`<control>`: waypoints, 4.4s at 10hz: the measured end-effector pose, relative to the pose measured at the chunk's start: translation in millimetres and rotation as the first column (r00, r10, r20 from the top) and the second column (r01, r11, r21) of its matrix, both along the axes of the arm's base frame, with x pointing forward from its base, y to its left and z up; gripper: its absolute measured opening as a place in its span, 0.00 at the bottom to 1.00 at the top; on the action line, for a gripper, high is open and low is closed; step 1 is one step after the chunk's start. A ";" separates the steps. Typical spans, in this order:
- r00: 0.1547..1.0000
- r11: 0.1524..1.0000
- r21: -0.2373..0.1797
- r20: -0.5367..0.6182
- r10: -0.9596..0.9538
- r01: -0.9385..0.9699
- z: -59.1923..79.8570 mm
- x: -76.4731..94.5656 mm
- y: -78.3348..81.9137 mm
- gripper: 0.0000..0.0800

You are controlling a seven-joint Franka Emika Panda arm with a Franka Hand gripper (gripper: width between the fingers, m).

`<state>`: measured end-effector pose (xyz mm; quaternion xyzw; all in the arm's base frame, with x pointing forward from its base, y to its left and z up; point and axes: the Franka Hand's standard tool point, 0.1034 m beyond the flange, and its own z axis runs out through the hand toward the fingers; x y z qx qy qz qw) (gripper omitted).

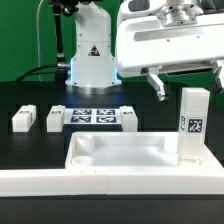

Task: Assemble desk

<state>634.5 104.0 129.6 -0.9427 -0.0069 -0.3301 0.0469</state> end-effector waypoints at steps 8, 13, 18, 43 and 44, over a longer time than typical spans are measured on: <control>0.977 1.000 0.019 -0.213 0.007 -0.003 -14.9 9.3 2.3 0.81; 0.829 0.999 0.049 -0.558 0.044 -0.020 -6.2 12.7 -4.6 0.81; 0.823 0.998 0.055 -0.568 0.000 0.038 -5.9 16.2 -6.0 0.55; 0.782 0.995 -0.031 -0.616 -0.092 0.092 -10.6 11.1 2.4 0.81; 0.803 1.000 -0.029 -0.597 -0.010 -0.009 -11.1 13.9 3.4 0.81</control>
Offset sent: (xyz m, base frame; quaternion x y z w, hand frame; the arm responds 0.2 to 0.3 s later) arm 0.0185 -0.0008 0.0092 -0.0197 -0.1118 0.0269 0.9932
